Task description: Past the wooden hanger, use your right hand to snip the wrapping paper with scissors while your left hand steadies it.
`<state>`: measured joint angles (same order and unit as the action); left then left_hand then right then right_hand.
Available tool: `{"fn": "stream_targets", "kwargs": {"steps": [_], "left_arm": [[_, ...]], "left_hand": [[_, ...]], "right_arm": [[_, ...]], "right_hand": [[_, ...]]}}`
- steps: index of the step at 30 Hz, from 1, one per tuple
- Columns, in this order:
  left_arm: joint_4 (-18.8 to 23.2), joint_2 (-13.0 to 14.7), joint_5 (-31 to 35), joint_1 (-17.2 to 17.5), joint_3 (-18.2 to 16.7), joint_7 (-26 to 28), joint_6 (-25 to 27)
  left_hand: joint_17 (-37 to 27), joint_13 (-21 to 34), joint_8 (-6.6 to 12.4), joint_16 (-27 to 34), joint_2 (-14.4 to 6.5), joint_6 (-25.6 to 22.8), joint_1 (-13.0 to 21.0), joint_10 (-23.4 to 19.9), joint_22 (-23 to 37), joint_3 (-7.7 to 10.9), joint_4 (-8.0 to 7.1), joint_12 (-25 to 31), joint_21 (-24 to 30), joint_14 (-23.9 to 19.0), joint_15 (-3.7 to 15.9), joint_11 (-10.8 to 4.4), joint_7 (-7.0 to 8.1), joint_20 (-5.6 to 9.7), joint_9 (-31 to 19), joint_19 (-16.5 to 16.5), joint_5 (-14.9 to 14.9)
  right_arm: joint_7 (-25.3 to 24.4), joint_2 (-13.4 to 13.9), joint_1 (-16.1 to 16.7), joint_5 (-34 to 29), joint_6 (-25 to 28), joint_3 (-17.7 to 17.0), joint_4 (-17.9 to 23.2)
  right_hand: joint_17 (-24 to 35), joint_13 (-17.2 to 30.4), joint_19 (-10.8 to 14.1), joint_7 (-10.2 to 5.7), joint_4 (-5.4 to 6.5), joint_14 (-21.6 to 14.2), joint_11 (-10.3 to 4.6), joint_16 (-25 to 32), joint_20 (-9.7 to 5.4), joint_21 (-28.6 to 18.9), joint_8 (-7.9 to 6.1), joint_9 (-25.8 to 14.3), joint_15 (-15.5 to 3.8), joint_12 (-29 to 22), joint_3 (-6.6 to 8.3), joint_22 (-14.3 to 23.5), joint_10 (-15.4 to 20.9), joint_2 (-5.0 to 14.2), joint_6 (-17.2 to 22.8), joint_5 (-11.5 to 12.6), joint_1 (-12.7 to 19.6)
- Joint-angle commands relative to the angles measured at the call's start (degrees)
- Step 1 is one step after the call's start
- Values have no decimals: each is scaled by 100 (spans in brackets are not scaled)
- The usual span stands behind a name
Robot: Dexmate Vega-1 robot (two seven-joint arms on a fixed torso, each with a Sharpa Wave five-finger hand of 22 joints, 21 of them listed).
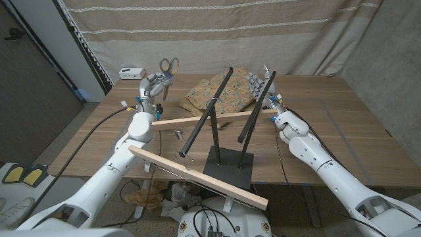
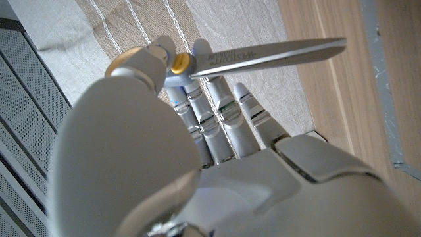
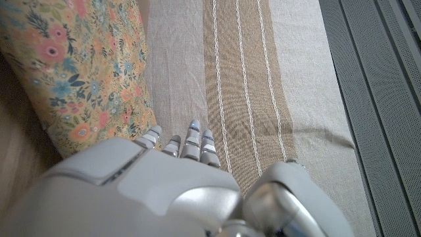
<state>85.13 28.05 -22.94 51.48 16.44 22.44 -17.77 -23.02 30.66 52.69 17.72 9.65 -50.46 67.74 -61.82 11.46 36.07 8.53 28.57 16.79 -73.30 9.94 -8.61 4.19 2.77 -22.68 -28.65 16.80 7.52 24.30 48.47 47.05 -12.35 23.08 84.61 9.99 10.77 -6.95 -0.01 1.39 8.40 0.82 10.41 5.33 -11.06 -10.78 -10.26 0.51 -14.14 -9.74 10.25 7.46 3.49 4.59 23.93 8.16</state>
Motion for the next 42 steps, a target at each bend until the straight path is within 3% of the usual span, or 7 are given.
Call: {"fn": "stream_targets", "kwargs": {"steps": [1, 22, 32, 42], "left_arm": [[-106, -51, -422, -138, 9, -457, -94], [-75, 221, -613, -556, 183, -941, 488], [-25, 348, -619, -836, 305, -1093, 893], [-140, 442, -405, -1102, 476, -1284, 947]], "left_hand": [[-29, -4, 51, 9, -74, -457, 101, -296, -3, -43, -4, 2, 10, -400, 382, -249, 115, 598, -298, -55, 27], [-33, -84, 57, -25, -67, -448, 109, -335, -50, -78, -12, -22, -9, -434, 380, -258, 127, 520, -302, -121, 27], [-36, -127, 67, -42, -69, -448, 116, -349, -68, -97, -17, -36, -9, -460, 380, -255, 83, 476, -314, -185, 28], [-38, -126, 63, -47, -62, -427, 125, -360, -74, -103, -12, -29, -15, -474, 379, -261, 81, 478, -320, -195, 28]], "right_arm": [[-116, 53, 78, -90, -12, 1, 103], [-241, 266, 65, -506, -3, 137, 328], [-436, 485, 145, -674, 37, 55, 573], [-616, 729, 282, -699, 91, -139, 789]], "right_hand": [[26, 16, -19, -9, -3, 18, 15, 0, 2, -20, -22, -31, 49, 28, -54, 13, -18, 80, -29, -7, 3], [24, 17, -32, 9, -78, 63, 40, -11, 1, -16, -23, -31, 110, 62, -24, 12, -89, 77, -94, -14, 135], [23, 17, -34, 17, -113, 66, 52, -9, 1, -16, -29, -31, 118, 65, -10, 12, -91, 77, -107, -14, 195], [23, 19, -45, 20, -148, 71, 75, -7, -2, -13, -31, -31, 125, 63, 7, 12, -83, 83, -130, -15, 259]]}}
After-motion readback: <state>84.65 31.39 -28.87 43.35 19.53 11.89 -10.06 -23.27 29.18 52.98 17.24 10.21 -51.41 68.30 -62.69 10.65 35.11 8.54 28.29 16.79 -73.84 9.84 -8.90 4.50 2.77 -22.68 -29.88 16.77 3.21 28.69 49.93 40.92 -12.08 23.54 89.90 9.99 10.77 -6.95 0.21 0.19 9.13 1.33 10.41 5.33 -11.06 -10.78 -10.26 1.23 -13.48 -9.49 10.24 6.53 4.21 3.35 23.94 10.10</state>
